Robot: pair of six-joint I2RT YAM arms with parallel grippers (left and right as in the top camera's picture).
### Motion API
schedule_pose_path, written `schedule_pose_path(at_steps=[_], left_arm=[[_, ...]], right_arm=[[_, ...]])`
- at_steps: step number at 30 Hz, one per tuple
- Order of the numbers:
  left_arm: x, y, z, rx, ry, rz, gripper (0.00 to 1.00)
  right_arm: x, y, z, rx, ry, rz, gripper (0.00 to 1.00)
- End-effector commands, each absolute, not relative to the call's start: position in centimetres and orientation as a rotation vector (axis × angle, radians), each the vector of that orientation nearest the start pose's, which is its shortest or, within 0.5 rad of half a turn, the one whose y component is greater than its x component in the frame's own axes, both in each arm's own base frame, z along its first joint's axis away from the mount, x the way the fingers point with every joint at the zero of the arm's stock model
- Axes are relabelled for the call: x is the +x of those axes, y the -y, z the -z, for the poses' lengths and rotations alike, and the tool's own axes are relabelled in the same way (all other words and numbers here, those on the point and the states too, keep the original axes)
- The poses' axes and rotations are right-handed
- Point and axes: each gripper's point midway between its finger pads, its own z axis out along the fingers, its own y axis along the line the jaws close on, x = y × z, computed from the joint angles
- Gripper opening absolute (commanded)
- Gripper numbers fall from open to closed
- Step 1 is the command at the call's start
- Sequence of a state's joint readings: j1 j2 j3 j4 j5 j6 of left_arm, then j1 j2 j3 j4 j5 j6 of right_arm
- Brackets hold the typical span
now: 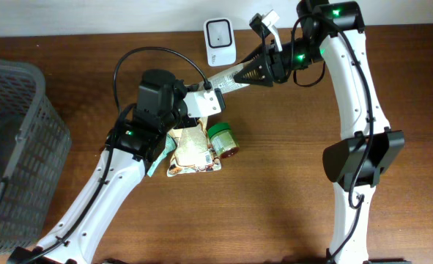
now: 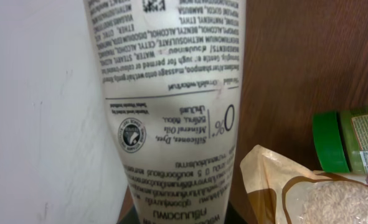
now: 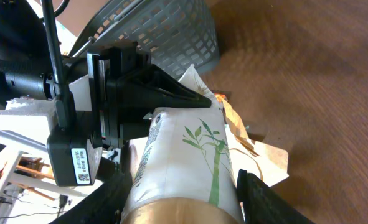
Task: Scan the item barcode
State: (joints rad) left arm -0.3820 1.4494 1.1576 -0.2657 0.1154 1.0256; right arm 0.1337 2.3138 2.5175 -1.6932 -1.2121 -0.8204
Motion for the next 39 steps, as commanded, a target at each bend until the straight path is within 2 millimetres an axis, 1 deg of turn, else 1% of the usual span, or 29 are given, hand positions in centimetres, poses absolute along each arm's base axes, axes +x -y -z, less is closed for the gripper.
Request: schedule_pose_path(at_steps=[1, 4, 5, 8, 10, 12, 14, 16, 19, 20, 22, 23, 27, 31, 32, 33, 34, 35, 36, 37, 38, 39], left_arm=[[41.0, 19.1, -25.7, 1.387, -1.533, -0.237, 0.0], [41.0, 19.1, -25.7, 1.387, -1.533, -0.237, 0.0], [41.0, 19.0, -25.7, 1.385, -1.537, -0.245, 0.0], [41.0, 19.0, -25.7, 1.384, -1.537, -0.244, 0.0], [41.0, 19.0, -25.7, 1.38, -1.542, -0.245, 0.0], [41.1, 18.9, -25.7, 1.375, -1.547, -0.251, 0.0], [41.1, 18.9, -25.7, 1.371, -1.55, -0.248, 0.0], [41.1, 18.8, -25.7, 1.368, -1.552, -0.246, 0.0], [41.1, 18.8, -25.7, 1.369, -1.552, -0.246, 0.0], [41.1, 18.8, -25.7, 1.367, -1.551, -0.247, 0.0], [41.2, 18.9, -25.8, 1.365, -1.548, -0.248, 0.0], [41.2, 18.9, -25.8, 1.365, -1.548, -0.248, 0.0], [41.2, 18.9, -25.8, 1.365, -1.548, -0.248, 0.0], [41.2, 18.9, -25.8, 1.364, -1.547, -0.249, 0.01], [41.3, 18.9, -26.0, 1.35, -1.548, -0.245, 0.36], [41.8, 18.7, -26.7, 1.273, -1.569, -0.24, 0.99], [42.6, 18.0, -28.1, 1.16, -1.588, -0.263, 0.99], [43.0, 17.1, -29.9, 1.061, -1.585, -0.297, 0.99], [42.7, 16.1, -32.1, 0.984, -1.566, -0.331, 0.99], [41.8, 15.0, -34.4, 0.918, -1.549, -0.366, 0.99], [41.0, 13.8, -35.9, 0.84, -1.555, -0.384, 0.99], [39.3, 11.9, -38.1, 0.727, -1.569, -0.394, 0.99]], right_arm=[[40.6, -21.6, -29.2, -1.111, -2.016, -1.392, 0.47], [40.6, -21.7, -29.2, -1.109, -2.018, -1.394, 0.43], [40.6, -21.6, -29.2, -1.102, -2.024, -1.398, 0.54], [40.9, -21.1, -29.2, -1.058, -2.055, -1.408, 0.67], [41.6, -19.8, -29.2, -1.011, -2.07, -1.399, 0.7], [42.2, -18.4, -29.5, -0.962, -2.063, -1.399, 0.7], [42.1, -18.6, -29.6, -0.965, -2.056, -1.407, 0.69], [41.9, -19.1, -29.1, -0.992, -2.08, -1.386, 0.66], [41.8, -19.2, -29.1, -0.99, -2.084, -1.391, 0.63], [41.7, -19.6, -29.1, -1.0, -2.083, -1.394, 0.61], [41.3, -20.3, -28.5, -1.027, -2.104, -1.389, 0.54], [41.2, -20.4, -28.4, -1.027, -2.108, -1.393, 0.52], [41.2, -20.3, -28.3, -1.024, -2.111, -1.394, 0.45], [41.2, -20.3, -28.3, -1.026, -2.109, -1.394, 0.32], [41.2, -20.3, -28.3, -1.026, -2.108, -1.394, 0.28], [41.2, -20.4, -28.4, -1.024, -2.102, -1.402, 0.25], [41.2, -20.4, -28.6, -1.021, -2.091, -1.413, 0.23], [41.2, -20.5, -28.8, -1.034, -2.069, -1.412, 0.14], [41.2, -20.5, -28.8, -1.038, -2.062, -1.412, 0.04], [41.2, -20.5, -29.0, -1.056, -2.035, -1.405, 0.04], [41.4, -20.7, -29.4, -1.08, -1.974, -1.407, 0.04], [42.4, -21.1, -30.3, -1.126, -1.848, -1.368, 0.04]])
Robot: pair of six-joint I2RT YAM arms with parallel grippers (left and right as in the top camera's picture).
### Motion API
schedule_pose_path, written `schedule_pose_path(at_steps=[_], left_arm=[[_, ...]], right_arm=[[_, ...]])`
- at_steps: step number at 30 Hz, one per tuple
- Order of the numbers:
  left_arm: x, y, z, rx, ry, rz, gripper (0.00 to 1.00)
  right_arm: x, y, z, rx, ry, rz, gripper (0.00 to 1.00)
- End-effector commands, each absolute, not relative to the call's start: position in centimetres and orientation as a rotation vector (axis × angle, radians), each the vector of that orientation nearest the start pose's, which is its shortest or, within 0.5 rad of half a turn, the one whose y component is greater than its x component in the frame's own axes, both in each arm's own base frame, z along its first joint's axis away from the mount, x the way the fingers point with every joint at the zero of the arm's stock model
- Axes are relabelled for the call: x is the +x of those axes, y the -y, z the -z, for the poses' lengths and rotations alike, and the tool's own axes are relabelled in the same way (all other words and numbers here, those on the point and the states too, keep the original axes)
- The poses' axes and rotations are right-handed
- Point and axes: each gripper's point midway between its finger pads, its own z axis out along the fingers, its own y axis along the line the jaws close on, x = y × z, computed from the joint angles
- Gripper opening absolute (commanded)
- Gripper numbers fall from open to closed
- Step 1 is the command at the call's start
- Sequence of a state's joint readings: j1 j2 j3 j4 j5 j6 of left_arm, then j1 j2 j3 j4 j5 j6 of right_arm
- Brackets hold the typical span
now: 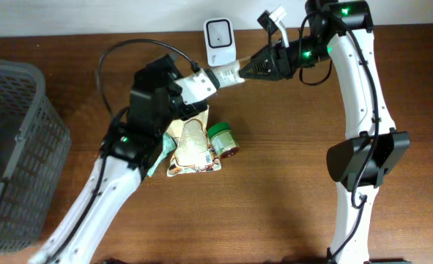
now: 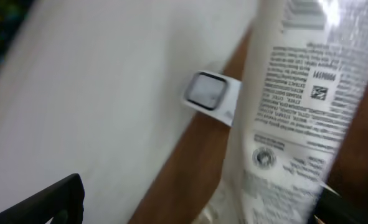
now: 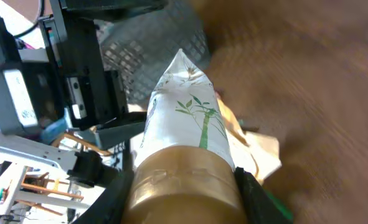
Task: Scan the item barcode
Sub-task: 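Present the white tube to the scanner with the right gripper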
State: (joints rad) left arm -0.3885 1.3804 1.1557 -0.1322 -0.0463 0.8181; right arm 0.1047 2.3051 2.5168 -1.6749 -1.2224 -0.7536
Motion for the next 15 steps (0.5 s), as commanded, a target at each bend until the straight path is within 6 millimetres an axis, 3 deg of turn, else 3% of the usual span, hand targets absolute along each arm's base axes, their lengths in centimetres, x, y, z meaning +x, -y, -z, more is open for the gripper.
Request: schedule_pose_path(at_steps=[1, 2, 5, 8, 11, 13, 15], left_arm=[[37.7, 11.2, -38.9, 0.701, -1.579, -0.378, 0.99], [36.2, 10.6, -38.9, 0.712, -1.6, -0.377, 0.99], [32.7, 9.2, -37.2, 0.776, -1.695, -0.379, 0.99], [32.6, 9.4, -35.9, 0.767, -1.753, -0.331, 0.99], [32.8, 9.4, -35.5, 0.773, -1.765, -0.335, 0.99], [33.1, 9.5, -35.1, 0.782, -1.774, -0.339, 0.99], [33.5, 9.7, -34.4, 0.793, -1.791, -0.34, 0.99]], right_arm=[[43.8, -21.4, -31.0, -1.176, -1.732, -1.298, 0.04], [44.9, -21.7, -31.3, -1.222, -1.658, -1.217, 0.04], [52.2, -21.4, -30.0, -1.328, -1.619, -0.618, 0.04], [58.2, -20.6, -31.4, -1.157, -1.645, -0.293, 0.04], [61.5, -21.7, -29.9, -1.124, -1.637, -0.06, 0.04], [62.3, -22.0, -27.2, -1.259, -1.581, 0.033, 0.04], [62.6, -22.0, -26.3, -1.267, -1.584, 0.037, 0.04]])
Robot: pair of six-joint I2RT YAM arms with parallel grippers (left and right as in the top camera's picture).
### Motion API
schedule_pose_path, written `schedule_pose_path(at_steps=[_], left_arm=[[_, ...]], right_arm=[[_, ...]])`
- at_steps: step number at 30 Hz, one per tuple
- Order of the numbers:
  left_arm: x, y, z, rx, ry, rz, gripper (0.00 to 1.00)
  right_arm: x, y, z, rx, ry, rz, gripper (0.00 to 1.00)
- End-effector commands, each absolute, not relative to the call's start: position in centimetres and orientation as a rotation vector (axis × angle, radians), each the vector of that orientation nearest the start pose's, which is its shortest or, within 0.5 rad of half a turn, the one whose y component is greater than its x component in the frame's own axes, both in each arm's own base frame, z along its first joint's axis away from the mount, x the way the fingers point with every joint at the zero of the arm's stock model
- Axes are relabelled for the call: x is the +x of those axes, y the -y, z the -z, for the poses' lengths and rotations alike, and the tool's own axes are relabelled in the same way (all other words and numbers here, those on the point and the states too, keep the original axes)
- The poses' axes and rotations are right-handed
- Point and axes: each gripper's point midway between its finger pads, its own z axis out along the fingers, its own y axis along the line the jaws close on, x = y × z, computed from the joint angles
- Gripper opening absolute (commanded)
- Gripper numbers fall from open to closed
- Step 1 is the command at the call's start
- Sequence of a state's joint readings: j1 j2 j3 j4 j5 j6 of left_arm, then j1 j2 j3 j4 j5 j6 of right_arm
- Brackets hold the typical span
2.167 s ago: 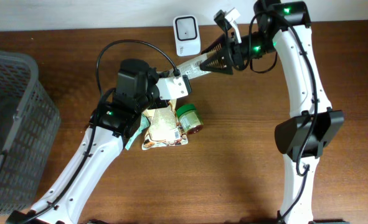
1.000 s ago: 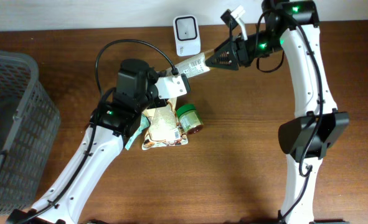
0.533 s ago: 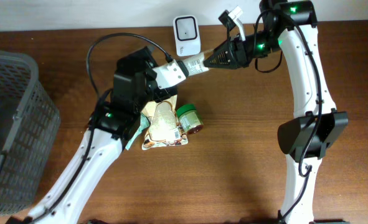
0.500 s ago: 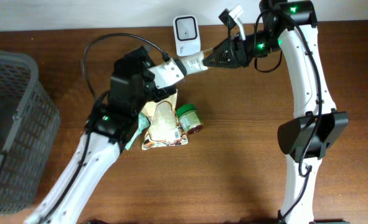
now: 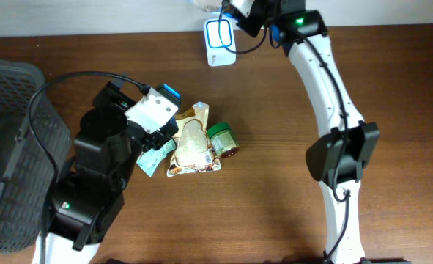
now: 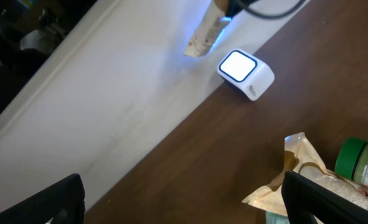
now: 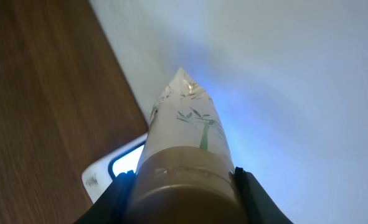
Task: Scan the item barcode
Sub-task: 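Present the white tube to the scanner with the right gripper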
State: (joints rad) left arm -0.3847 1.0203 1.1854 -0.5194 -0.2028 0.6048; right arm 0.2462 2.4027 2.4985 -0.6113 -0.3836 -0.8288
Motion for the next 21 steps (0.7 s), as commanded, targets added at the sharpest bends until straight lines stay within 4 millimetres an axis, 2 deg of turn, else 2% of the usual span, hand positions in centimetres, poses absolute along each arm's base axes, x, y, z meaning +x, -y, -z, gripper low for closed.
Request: schedule_pose_path(at_steps=[1, 2, 3, 4, 5, 6, 7, 8, 9, 10, 11, 12, 13, 14, 16, 19, 21], left_arm=[[33.9, 9.8, -33.8, 0.803, -1.807, -0.34, 0.99], [34.2, 10.0, -33.3, 0.811, -1.819, -0.34, 0.99], [34.7, 10.2, -32.7, 0.82, -1.834, -0.341, 0.99], [35.0, 10.3, -32.2, 0.829, -1.847, -0.341, 0.99], [35.2, 10.4, -31.7, 0.836, -1.858, -0.341, 0.99], [35.6, 10.5, -31.0, 0.847, -1.877, -0.342, 0.99], [35.8, 10.6, -30.6, 0.855, -1.888, -0.342, 0.99], [35.9, 10.6, -30.2, 0.861, -1.899, -0.342, 0.99], [35.9, 10.4, -30.3, 0.852, -1.9, -0.356, 0.99], [35.9, 9.8, -30.5, 0.831, -1.905, -0.389, 0.99], [35.7, 9.2, -30.8, 0.807, -1.91, -0.418, 0.99], [35.0, 8.8, -32.1, 0.751, -1.891, -0.4, 0.99], [34.0, 8.4, -33.6, 0.716, -1.855, -0.39, 0.99], [32.0, 7.6, -36.0, 0.668, -1.8, -0.377, 0.99], [28.0, 6.0, -39.2, 0.611, -1.71, -0.367, 0.99], [21.9, 3.0, -41.3, 0.524, -1.645, -0.359, 0.99], [19.7, 2.2, -41.6, 0.511, -1.62, -0.355, 0.99]], right_arm=[[62.6, -22.0, -24.6, -1.285, -1.604, 0.032, 0.04], [62.6, -21.7, -22.6, -1.335, -1.615, 0.067, 0.04], [63.3, -20.9, -19.5, -1.329, -1.682, 0.168, 0.05], [63.7, -20.5, -18.5, -1.291, -1.727, 0.217, 0.05], [64.1, -20.7, -18.7, -1.178, -1.774, 0.191, 0.04], [64.5, -21.6, -21.1, -0.882, -1.842, 0.022, 0.04], [64.2, -22.2, -22.9, -0.721, -1.871, -0.088, 0.04], [63.0, -22.0, -26.4, -0.564, -1.903, -0.059, 0.04], [61.9, -19.5, -29.4, -0.376, -1.912, 0.209, 0.04], [60.6, -18.0, -31.3, -0.242, -1.889, 0.418, 0.04], [59.0, -17.3, -32.3, -0.137, -1.865, 0.591, 0.04], [58.0, -18.6, -31.4, -0.155, -1.882, 0.642, 0.04], [57.7, -18.5, -30.5, -0.106, -1.884, 0.693, 0.04], [57.9, -18.1, -29.2, -0.072, -1.884, 0.759, 0.04], [58.3, -17.7, -26.9, -0.059, -1.894, 0.837, 0.04], [59.3, -18.7, -24.1, -0.108, -1.899, 0.87, 0.04], [60.1, -20.1, -21.7, -0.206, -1.892, 0.93, 0.04]])
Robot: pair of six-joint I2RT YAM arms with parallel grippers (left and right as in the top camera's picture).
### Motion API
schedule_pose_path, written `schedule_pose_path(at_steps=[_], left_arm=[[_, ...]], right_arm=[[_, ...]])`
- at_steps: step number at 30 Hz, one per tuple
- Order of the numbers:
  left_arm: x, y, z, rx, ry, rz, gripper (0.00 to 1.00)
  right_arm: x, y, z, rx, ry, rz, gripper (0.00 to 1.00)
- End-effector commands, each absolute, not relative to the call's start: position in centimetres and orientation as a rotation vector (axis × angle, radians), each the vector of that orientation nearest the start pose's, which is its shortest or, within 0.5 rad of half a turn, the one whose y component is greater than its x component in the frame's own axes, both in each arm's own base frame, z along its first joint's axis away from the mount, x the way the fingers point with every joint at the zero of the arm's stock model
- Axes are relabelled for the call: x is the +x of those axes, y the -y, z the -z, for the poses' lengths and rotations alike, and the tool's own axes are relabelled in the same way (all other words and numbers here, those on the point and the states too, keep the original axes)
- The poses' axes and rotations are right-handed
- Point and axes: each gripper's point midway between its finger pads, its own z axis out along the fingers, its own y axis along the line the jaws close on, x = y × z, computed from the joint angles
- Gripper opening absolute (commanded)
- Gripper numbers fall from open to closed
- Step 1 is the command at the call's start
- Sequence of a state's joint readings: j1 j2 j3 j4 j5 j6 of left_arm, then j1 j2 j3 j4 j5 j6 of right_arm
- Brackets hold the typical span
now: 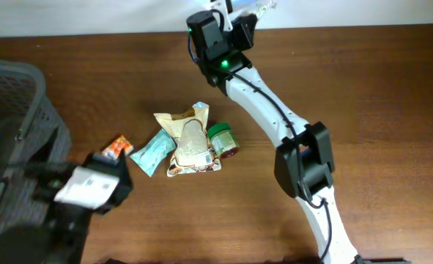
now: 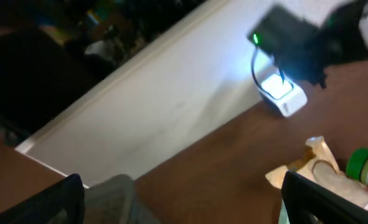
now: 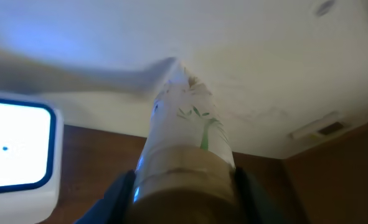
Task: Scan the item barcode
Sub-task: 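Present the white tube to the scanner with the right gripper, then carry the white tube right and drop it on the table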
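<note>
A white tube (image 3: pixel 182 118) with a green bamboo print and a gold cap sticks out of my right gripper (image 3: pixel 184 190), which is shut on the cap. The tube's crimped end points at the white wall, just right of the lit barcode scanner (image 3: pixel 15 146). In the left wrist view the scanner (image 2: pixel 283 94) glows under the right arm's wrist (image 2: pixel 289 40). In the overhead view that wrist (image 1: pixel 220 37) covers the scanner. My left gripper (image 2: pixel 184 208) is open with nothing in it, drawn back at the lower left (image 1: pixel 88 189).
A rice pouch (image 1: pixel 190 143), a green-lidded jar (image 1: pixel 221 138), a teal packet (image 1: pixel 152 152) and a small orange packet (image 1: pixel 116 146) lie mid-table. A grey basket (image 1: pixel 15 132) stands at the left edge. The white wall runs along the far edge.
My left arm has drawn back from beside the pile to the lower left. The right wrist has swung left and now sits over the scanner, still holding the tube.
Both grippers held the tube above the pile, the left on its crimped end. Then the tube was nearer the scanner. The left gripper then stood open and apart, with the right alone holding the tube at the lit scanner, where it remains.
</note>
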State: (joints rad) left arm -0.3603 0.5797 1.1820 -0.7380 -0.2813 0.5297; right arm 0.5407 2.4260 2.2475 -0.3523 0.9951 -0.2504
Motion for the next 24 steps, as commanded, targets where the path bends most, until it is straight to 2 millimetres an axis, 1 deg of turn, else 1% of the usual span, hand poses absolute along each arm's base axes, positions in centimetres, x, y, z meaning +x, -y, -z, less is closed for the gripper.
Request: schedule_pose_path(at_steps=[1, 3, 6, 8, 11, 12, 13, 16, 24], left_arm=[[19.3, 2.1, -41.1, 0.522, -1.631, -0.352, 0.99], [19.3, 2.4, -40.5, 0.545, -1.65, -0.341, 0.99], [19.2, 3.2, -40.1, 0.587, -1.648, -0.298, 0.99], [19.1, 3.2, -39.9, 0.592, -1.658, -0.299, 0.99], [19.1, 3.2, -39.7, 0.596, -1.664, -0.299, 0.99], [19.1, 3.2, -39.7, 0.596, -1.665, -0.299, 0.99], [19.1, 3.2, -39.6, 0.598, -1.667, -0.299, 0.99], [19.1, 3.2, -39.5, 0.599, -1.67, -0.3, 0.99], [19.0, 3.2, -39.4, 0.602, -1.675, -0.3, 0.99]], right_arm=[[60.2, -21.7, -20.4, -0.251, -1.869, 0.962, 0.04], [60.2, -24.5, -19.1, -0.307, -1.827, 0.958, 0.04], [59.8, -26.2, -17.0, -0.37, -1.817, 1.003, 0.04], [59.3, -28.1, -16.4, -0.39, -1.799, 0.978, 0.04], [59.1, -27.6, -14.8, -0.422, -1.809, 1.059, 0.04], [59.1, -27.6, -14.1, -0.428, -1.812, 1.07, 0.04], [59.0, -27.8, -13.9, -0.432, -1.813, 1.069, 0.04], [58.9, -28.5, -14.2, -0.426, -1.8, 1.043, 0.04], [59.0, -28.7, -14.4, -0.413, -1.792, 1.029, 0.04]])
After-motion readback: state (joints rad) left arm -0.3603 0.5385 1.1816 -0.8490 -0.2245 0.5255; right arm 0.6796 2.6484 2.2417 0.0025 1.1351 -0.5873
